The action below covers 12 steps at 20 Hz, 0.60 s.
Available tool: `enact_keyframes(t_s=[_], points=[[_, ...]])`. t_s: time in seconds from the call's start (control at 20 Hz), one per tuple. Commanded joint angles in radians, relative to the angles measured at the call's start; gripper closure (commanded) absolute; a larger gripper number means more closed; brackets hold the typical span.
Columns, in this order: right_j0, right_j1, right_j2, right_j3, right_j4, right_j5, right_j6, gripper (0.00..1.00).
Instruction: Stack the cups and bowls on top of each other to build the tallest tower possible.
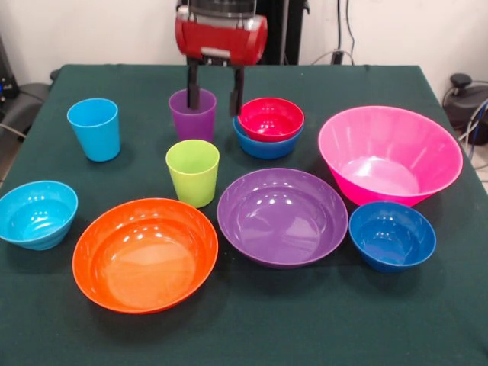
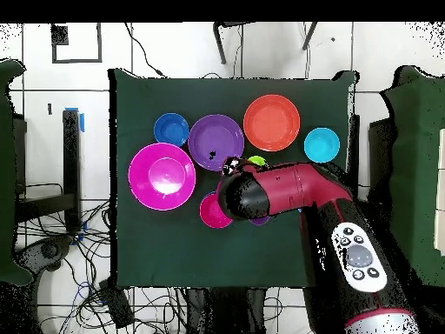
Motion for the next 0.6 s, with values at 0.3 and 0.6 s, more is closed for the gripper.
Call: enact_keyframes(t_s=[0.3, 0.6], points=[[-0.074, 0.149, 0.109, -0.061, -0.098, -0.054, -0.2, 0.0], [-0.11, 0.094, 0.14, -0.001, -0.08, -0.029, -0.199, 0.0]])
